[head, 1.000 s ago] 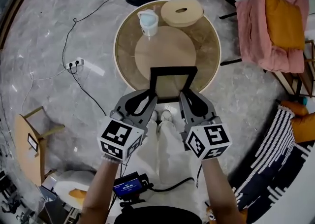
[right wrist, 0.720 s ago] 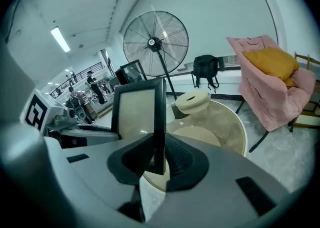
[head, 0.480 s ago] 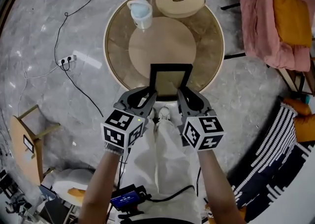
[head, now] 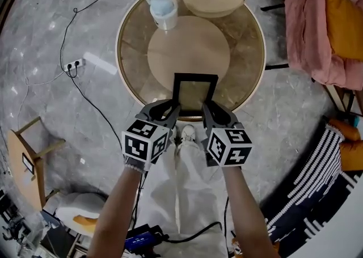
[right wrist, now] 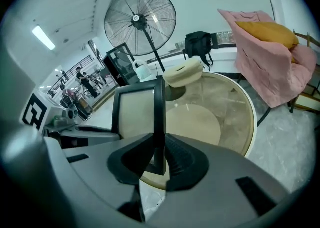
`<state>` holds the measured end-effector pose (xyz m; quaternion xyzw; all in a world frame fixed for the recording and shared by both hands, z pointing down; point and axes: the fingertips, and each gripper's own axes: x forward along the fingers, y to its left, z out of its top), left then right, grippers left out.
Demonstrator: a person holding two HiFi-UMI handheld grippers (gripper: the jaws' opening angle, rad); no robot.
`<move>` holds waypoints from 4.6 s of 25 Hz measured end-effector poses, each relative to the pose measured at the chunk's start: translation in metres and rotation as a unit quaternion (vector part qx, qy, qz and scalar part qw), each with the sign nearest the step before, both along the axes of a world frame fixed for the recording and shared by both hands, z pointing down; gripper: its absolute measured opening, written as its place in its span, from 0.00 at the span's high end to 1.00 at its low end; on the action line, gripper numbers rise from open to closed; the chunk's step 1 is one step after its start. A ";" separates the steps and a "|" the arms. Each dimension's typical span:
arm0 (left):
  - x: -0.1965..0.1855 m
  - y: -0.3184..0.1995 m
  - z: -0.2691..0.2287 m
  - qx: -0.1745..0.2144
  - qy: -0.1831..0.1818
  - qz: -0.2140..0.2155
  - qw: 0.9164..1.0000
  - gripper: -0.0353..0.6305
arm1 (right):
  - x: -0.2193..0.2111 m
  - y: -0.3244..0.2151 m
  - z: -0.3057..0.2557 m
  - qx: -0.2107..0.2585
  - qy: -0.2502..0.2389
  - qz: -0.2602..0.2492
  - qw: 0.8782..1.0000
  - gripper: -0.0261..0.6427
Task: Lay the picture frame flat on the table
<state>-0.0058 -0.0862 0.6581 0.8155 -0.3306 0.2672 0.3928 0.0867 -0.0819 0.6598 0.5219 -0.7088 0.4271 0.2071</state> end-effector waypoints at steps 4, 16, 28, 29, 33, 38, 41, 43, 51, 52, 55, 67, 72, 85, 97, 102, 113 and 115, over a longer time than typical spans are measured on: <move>-0.001 -0.005 0.023 -0.024 -0.008 -0.009 1.000 0.81 | -0.001 -0.004 0.022 -0.018 0.004 0.004 1.000 0.83; -0.009 -0.013 0.085 -0.095 -0.032 -0.035 0.994 0.81 | -0.010 -0.017 0.079 -0.057 0.022 -0.015 0.998 0.83; -0.009 -0.025 0.110 -0.087 -0.102 -0.018 0.991 0.79 | -0.009 -0.027 0.102 -0.076 0.023 -0.009 0.997 0.83; -0.009 -0.026 0.111 -0.083 -0.107 -0.013 0.991 0.79 | -0.008 -0.027 0.103 -0.076 0.025 -0.008 0.997 0.83; -0.007 -0.027 0.111 -0.076 -0.107 -0.012 0.991 0.79 | -0.007 -0.029 0.105 -0.076 0.030 -0.010 0.997 0.83; -0.008 -0.027 0.109 -0.076 -0.092 -0.024 0.993 0.78 | -0.010 -0.029 0.106 -0.063 0.046 -0.033 0.996 0.82; -0.013 -0.030 0.102 -0.066 -0.077 -0.044 0.994 0.77 | -0.009 -0.030 0.104 -0.054 0.035 -0.028 0.998 0.78; -0.020 -0.035 0.094 -0.047 -0.073 -0.062 0.994 0.77 | -0.005 -0.032 0.098 -0.040 0.035 -0.019 0.998 0.78; -0.024 -0.040 0.039 0.047 -0.051 -0.062 0.996 0.92 | 0.010 -0.037 0.049 0.040 0.076 -0.018 0.996 0.89; -0.024 -0.040 0.031 0.055 -0.049 -0.060 0.996 0.92 | 0.011 -0.038 0.040 0.049 0.077 -0.020 0.996 0.90; -0.022 -0.039 0.004 0.075 -0.038 -0.055 0.995 0.92 | 0.011 -0.039 0.012 0.071 0.079 -0.024 0.994 0.90; -0.027 -0.029 -0.121 0.153 -0.009 -0.030 0.988 0.92 | 0.007 -0.027 -0.111 0.143 0.066 -0.022 0.987 0.90; -0.022 -0.019 -0.175 0.196 -0.008 0.007 0.981 0.92 | 0.006 -0.030 -0.168 0.186 0.071 -0.031 0.980 0.90; -0.025 -0.003 -0.292 0.289 0.011 0.043 0.956 0.92 | 0.003 -0.005 -0.276 0.249 0.057 -0.023 0.966 0.90; -0.022 0.011 -0.365 0.337 0.035 0.038 0.940 0.92 | 0.005 0.011 -0.353 0.320 0.050 -0.034 0.945 0.90; -0.021 0.017 -0.383 0.344 0.048 0.032 0.937 0.92 | 0.002 0.018 -0.374 0.341 0.065 -0.063 0.936 0.90; -0.025 0.023 -0.410 0.366 0.052 0.044 0.928 0.92 | -0.004 0.021 -0.405 0.371 0.063 -0.066 0.924 0.90; -0.026 0.022 -0.413 0.369 0.052 0.042 0.927 0.92 | -0.006 0.022 -0.409 0.376 0.066 -0.072 0.922 0.90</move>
